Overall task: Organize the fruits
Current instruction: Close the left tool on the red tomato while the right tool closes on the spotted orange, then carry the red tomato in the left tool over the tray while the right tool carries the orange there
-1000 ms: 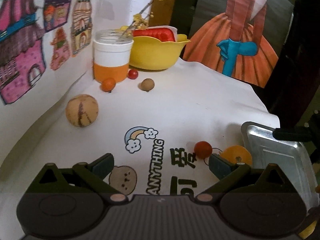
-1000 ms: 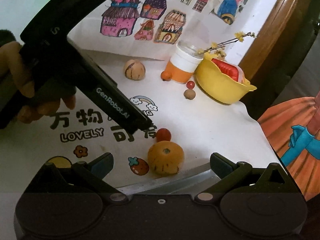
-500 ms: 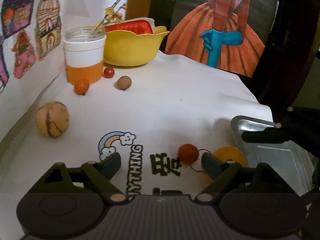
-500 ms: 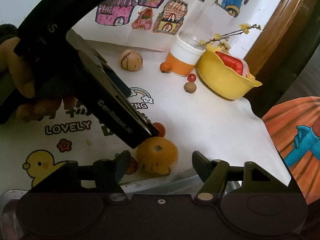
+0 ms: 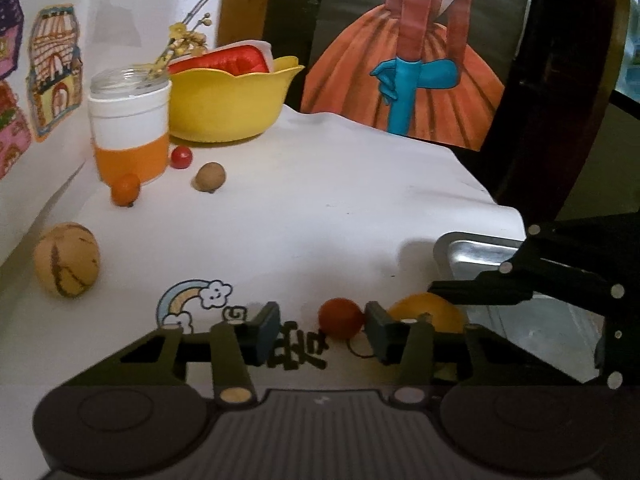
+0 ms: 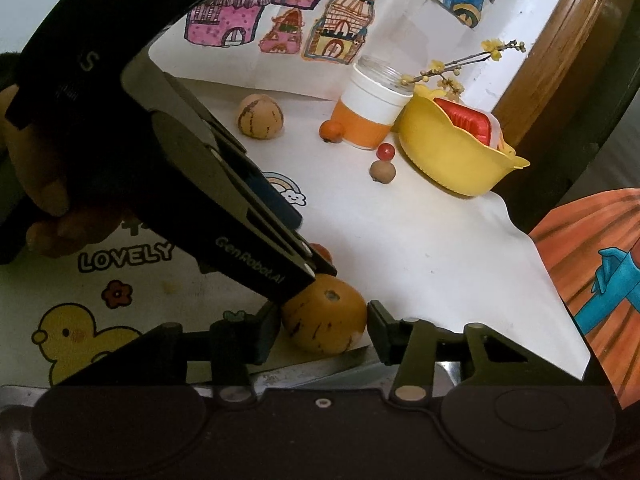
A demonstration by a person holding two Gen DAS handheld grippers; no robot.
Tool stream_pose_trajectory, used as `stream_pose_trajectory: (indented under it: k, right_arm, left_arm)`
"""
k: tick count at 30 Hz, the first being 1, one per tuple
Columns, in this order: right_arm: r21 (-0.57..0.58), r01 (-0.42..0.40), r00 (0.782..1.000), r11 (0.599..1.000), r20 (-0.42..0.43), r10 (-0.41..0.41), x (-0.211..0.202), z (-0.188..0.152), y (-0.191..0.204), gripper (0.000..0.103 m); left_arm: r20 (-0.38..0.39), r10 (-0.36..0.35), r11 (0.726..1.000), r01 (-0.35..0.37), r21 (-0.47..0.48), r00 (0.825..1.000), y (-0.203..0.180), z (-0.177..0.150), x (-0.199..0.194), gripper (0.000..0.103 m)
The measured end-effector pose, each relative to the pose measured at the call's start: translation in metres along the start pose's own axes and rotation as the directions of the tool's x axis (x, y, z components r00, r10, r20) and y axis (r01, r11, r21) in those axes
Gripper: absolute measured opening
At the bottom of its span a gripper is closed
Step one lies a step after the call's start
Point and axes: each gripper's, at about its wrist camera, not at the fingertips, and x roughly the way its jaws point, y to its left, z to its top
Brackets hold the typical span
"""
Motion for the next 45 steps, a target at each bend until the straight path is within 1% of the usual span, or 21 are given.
stream_pose_trajectory:
  k: [2, 5, 11, 18, 24, 35, 45]
  right_arm:
    - [0.004, 0.0, 1.0, 1.0, 0.001, 0.0, 0.0, 0.0, -0.001, 0.049]
    - [0.007, 0.0, 1.0, 1.0, 0.003, 0.0, -0.001, 0.0, -0.001, 0.049]
    - [0.015, -0.006, 1.0, 1.0, 0.013, 0.006, -0.002, -0.001, 0.0, 0.048]
    - [0.02, 0.009, 0.999, 1.0, 0.046, -0.01, -0.012, 0.0, 0.003, 0.048]
    - [0.03, 0.032, 0.997, 0.999, 0.065, -0.034, -0.023, -0.001, 0.0, 0.048]
    - [0.066, 0.088, 0.993, 0.994, 0.074, -0.093, -0.051, -0.015, -0.011, 0.048]
    - [0.106, 0.14, 0.988, 0.985, 0.054, -0.146, -0.081, -0.041, -0.019, 0.048]
  left_arm:
    - [-0.003, -0.013, 1.0, 0.013, -0.001, 1.0, 0.0, 0.0, 0.001, 0.037]
    - [-0.007, -0.023, 1.0, 0.023, 0.004, 1.0, -0.002, 0.0, 0.002, 0.027]
    - [-0.005, -0.016, 1.0, 0.016, -0.016, 1.0, -0.002, -0.001, 0.001, 0.026]
    - [0.0, 0.012, 0.999, -0.012, -0.039, 1.0, -0.001, -0.001, -0.008, 0.026]
    - [0.017, 0.017, 0.999, -0.016, -0.046, 1.0, -0.006, 0.002, -0.017, 0.026]
    - [0.035, -0.009, 0.999, 0.01, -0.034, 0.999, -0.027, 0.0, -0.03, 0.026]
    - [0.043, -0.053, 0.999, 0.053, -0.002, 0.998, -0.061, -0.002, -0.035, 0.026]
